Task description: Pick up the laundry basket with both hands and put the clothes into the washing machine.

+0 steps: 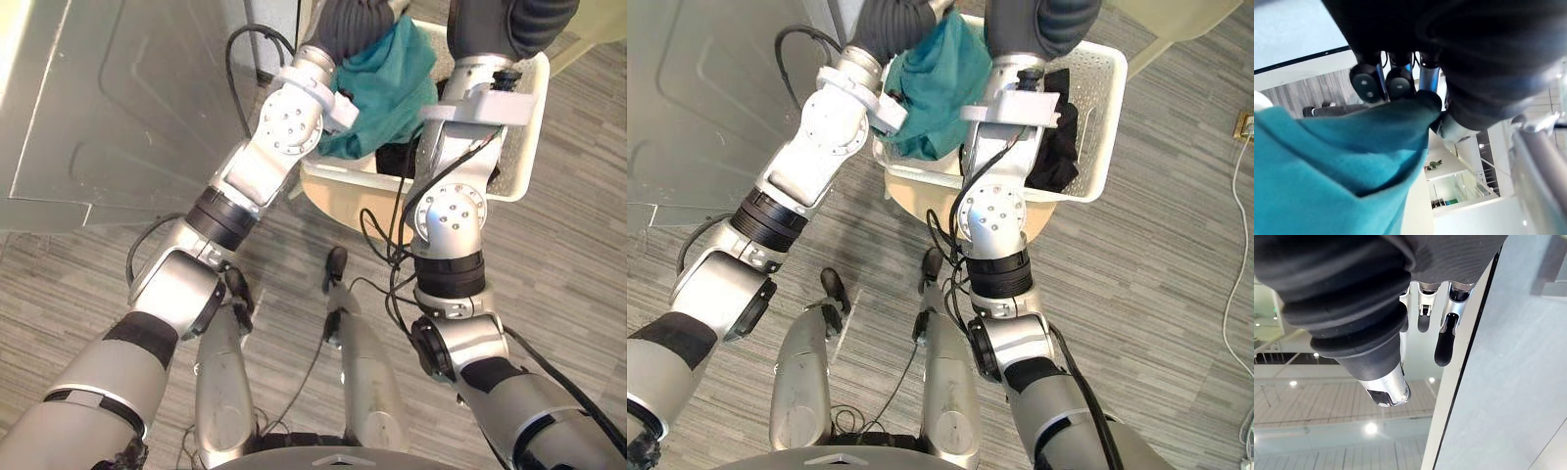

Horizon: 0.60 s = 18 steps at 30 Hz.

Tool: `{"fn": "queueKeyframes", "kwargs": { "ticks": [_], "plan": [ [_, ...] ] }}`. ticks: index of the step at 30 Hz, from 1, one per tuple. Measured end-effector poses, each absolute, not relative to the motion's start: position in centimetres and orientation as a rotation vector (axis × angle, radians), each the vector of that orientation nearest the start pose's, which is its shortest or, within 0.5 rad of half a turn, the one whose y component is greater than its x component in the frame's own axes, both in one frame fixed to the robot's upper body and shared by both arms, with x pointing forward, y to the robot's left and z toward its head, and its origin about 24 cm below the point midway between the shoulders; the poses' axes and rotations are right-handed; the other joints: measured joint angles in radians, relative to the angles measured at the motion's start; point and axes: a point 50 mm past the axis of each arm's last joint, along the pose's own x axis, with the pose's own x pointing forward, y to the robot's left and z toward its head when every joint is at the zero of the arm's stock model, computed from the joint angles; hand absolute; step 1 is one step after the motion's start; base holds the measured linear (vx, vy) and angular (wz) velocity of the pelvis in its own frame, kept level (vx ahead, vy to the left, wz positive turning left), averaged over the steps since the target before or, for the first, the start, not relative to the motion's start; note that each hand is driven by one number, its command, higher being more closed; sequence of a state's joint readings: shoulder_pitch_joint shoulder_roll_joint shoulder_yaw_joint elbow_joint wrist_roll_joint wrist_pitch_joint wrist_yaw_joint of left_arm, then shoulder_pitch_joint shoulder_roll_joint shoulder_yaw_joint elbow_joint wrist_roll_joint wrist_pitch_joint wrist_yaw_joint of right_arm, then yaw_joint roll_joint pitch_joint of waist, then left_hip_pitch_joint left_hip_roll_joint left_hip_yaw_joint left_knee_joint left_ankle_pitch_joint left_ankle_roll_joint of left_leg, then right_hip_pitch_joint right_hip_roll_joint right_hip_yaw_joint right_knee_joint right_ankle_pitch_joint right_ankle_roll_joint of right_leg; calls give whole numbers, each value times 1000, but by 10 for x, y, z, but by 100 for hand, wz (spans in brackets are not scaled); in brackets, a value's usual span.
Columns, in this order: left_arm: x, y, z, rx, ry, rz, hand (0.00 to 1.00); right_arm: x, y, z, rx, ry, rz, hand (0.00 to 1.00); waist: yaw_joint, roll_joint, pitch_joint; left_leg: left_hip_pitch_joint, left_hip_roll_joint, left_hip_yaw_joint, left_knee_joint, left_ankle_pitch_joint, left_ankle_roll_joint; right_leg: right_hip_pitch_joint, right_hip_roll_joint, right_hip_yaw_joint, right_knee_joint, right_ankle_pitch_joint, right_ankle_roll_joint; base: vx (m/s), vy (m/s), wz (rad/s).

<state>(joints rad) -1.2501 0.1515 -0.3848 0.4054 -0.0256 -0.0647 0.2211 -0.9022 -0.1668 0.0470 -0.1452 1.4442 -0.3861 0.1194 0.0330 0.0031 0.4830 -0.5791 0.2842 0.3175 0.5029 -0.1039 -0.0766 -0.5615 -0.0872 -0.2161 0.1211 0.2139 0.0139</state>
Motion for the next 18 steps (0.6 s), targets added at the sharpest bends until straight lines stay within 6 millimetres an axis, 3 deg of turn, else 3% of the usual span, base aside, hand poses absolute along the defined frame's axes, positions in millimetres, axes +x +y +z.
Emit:
{"fn": "queueKeyframes", "kwargs": {
  "ticks": [8,18],
  "plan": [
    [339,25,356,72,-900,-269,100,290,-141,315,1215,-1028,675,100,-9,10,-6,60,-18,-12,-22,7,-1,40,-18,-14,43,-30,1,12,-22,5],
    [329,44,378,-153,-953,-258,100,297,-154,267,1150,-884,509,100,-18,11,-6,113,-33,-19,-38,14,-2,75,-32,-21,78,-52,1,7,-18,3]
  ]
}}
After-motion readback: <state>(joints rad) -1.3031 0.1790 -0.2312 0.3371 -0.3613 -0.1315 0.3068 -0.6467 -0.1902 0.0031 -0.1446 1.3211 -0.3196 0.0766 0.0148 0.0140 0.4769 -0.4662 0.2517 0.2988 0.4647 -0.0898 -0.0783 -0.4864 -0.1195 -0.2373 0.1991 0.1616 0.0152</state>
